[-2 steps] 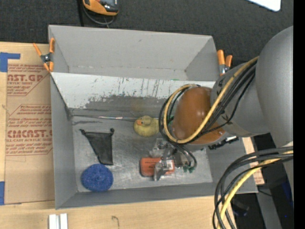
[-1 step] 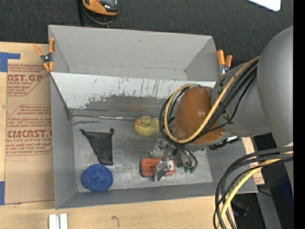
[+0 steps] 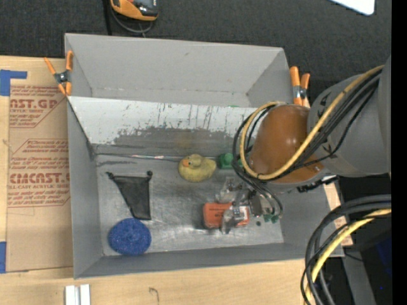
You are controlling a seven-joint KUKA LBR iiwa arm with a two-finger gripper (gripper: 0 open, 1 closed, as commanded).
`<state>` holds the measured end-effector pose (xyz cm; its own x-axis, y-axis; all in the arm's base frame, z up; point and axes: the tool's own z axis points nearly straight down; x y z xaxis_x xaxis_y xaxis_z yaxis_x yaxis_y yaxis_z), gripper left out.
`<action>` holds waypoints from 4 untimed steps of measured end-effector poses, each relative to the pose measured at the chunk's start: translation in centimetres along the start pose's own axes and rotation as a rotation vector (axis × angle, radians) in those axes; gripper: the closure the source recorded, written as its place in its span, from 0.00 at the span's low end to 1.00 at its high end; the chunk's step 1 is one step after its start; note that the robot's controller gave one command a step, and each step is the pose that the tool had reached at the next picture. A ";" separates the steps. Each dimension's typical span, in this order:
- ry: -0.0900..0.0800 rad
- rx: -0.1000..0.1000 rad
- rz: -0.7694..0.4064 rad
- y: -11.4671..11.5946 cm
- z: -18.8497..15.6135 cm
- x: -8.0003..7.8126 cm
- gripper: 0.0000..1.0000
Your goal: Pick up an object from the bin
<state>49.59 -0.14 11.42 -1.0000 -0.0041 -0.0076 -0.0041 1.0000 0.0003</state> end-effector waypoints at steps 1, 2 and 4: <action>-0.001 0.001 0.005 -0.6 1.0 -0.2 1.00; 0.004 -0.002 -0.529 -1.5 -7.3 -1.3 1.00; 0.006 -0.003 -0.541 -1.4 -7.1 -1.4 1.00</action>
Offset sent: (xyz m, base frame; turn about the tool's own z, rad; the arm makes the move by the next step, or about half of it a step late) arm 0.0115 -0.0153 0.0730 -0.5290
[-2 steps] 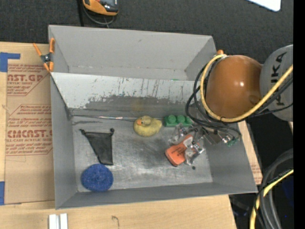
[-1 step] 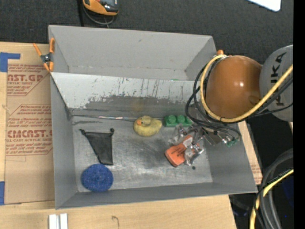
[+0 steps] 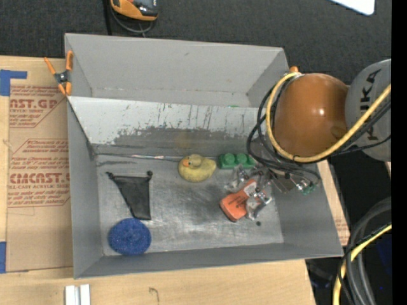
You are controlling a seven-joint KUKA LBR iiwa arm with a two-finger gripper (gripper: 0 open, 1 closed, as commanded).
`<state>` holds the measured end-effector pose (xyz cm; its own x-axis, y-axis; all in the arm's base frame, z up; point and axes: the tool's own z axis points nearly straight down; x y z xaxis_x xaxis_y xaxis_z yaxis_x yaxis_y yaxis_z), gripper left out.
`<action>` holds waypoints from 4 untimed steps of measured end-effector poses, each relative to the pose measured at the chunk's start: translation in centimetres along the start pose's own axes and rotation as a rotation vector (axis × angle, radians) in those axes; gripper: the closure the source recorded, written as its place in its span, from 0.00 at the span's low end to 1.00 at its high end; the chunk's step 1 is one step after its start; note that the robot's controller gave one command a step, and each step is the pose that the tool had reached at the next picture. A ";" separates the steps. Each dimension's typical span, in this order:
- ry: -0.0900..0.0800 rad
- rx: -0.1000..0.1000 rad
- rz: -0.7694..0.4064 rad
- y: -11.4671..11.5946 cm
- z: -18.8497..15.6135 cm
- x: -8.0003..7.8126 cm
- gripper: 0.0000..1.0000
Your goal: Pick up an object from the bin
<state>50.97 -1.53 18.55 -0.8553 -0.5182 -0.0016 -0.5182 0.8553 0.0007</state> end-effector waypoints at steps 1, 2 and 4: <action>0.000 0.000 0.000 0.0 0.9 0.4 1.00; 0.001 -0.002 0.016 -0.2 1.0 0.3 1.00; 0.001 0.000 -0.009 -0.5 1.7 -0.7 1.00</action>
Offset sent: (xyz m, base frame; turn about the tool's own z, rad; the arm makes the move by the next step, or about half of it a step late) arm 0.0047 -0.0042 -0.0038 0.0329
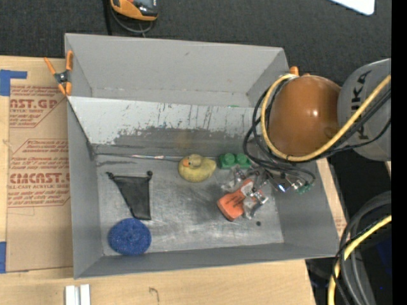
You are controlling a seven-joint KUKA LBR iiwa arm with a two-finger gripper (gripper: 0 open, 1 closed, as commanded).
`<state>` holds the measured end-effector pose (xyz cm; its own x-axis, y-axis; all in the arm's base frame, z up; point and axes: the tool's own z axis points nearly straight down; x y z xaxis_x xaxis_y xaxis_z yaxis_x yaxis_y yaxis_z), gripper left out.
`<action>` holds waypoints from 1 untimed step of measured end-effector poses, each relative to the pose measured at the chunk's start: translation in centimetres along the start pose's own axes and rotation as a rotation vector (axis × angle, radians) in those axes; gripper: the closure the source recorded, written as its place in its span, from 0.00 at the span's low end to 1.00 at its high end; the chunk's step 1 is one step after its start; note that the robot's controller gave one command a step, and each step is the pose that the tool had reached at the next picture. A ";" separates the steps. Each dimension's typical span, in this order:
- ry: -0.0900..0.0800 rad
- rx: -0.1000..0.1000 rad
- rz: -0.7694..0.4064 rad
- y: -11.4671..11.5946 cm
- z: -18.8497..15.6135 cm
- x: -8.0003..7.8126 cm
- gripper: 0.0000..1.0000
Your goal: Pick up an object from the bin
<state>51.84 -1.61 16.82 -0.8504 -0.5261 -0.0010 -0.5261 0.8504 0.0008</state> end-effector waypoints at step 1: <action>0.001 -0.001 0.001 -0.5 -0.4 -0.3 1.00</action>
Offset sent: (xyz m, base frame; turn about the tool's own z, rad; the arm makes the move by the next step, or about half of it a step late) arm 0.0046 -0.0020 -0.0090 0.0003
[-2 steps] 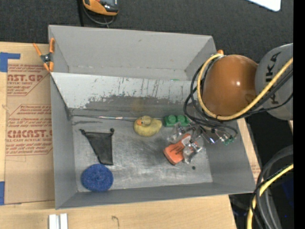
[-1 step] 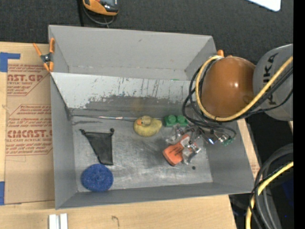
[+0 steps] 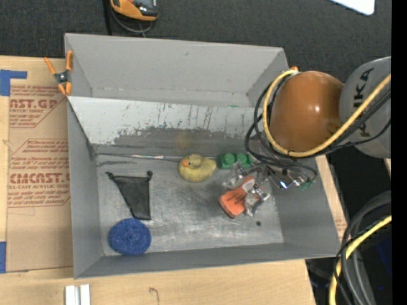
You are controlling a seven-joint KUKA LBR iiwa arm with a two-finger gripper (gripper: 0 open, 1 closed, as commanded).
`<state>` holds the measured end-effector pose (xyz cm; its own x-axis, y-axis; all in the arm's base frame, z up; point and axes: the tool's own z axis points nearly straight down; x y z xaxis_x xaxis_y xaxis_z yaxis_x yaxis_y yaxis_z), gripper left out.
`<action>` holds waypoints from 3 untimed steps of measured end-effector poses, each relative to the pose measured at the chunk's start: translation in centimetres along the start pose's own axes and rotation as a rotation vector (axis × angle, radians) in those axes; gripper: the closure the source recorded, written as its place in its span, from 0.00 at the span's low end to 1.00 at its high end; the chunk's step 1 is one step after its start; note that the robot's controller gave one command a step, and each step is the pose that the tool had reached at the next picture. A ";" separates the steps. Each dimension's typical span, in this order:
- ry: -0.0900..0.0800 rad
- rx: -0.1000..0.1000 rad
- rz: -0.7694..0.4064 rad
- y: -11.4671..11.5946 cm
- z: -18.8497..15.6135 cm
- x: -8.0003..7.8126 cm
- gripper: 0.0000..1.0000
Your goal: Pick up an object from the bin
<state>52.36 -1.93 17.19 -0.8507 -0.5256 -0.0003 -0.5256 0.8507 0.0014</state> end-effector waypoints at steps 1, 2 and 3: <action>-0.003 0.001 0.001 0.0 0.3 -0.1 1.00; -0.002 0.001 -0.005 -0.7 1.5 -0.6 1.00; -0.001 0.000 -0.009 -0.6 1.7 -0.6 1.00</action>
Offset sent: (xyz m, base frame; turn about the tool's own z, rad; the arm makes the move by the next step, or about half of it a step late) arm 0.0117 -0.0058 -0.0176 -0.0072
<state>53.20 -2.13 15.50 -0.8461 -0.5331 -0.0009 -0.5331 0.8461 0.0018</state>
